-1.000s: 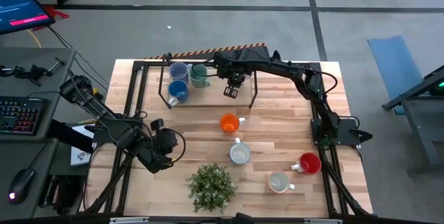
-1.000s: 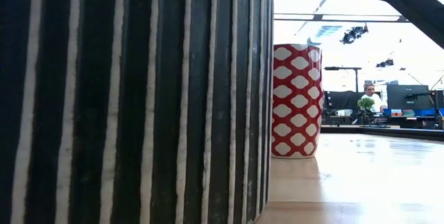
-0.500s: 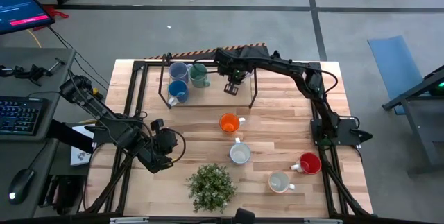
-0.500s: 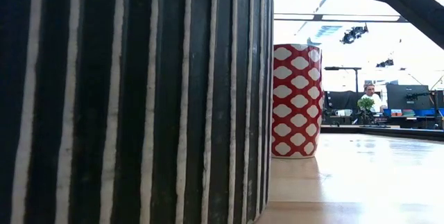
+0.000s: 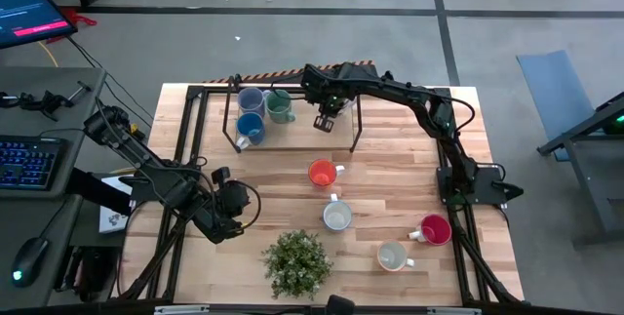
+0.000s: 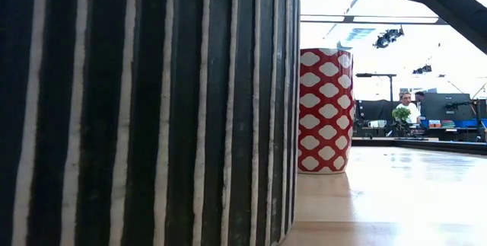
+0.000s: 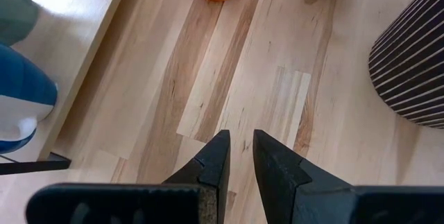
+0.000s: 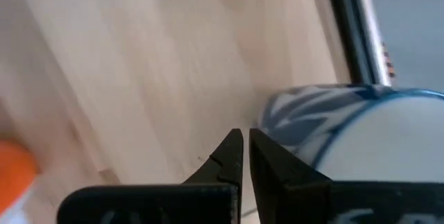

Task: Place coffee mugs
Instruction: Put the red mug on the shelf

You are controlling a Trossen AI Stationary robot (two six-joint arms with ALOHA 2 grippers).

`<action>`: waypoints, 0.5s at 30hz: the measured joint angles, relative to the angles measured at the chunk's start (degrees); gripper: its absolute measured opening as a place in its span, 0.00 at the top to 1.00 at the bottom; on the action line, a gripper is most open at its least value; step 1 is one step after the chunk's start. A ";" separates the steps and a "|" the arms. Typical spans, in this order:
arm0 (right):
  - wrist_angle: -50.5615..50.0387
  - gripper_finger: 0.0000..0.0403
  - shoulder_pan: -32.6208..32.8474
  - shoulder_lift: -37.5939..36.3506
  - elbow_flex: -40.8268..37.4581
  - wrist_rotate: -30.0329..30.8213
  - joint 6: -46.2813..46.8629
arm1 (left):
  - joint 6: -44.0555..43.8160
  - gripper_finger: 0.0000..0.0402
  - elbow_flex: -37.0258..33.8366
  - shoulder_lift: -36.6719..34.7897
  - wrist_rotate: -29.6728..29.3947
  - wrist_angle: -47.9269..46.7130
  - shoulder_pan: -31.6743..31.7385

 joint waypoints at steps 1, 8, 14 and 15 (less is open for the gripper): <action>0.05 0.99 0.24 0.00 0.00 -1.19 0.00 | 0.01 0.86 0.01 0.00 0.00 0.00 -0.01; -3.50 0.99 5.14 -2.38 0.02 -7.97 -0.76 | 0.04 0.86 0.01 0.00 0.00 -0.03 0.00; -10.77 0.99 10.73 -9.66 0.03 -7.09 -1.57 | 1.16 0.86 0.02 0.00 0.00 -0.03 0.00; -12.00 0.99 11.67 -11.14 0.07 -9.23 -1.50 | 1.15 0.86 0.02 0.00 0.00 -0.07 0.01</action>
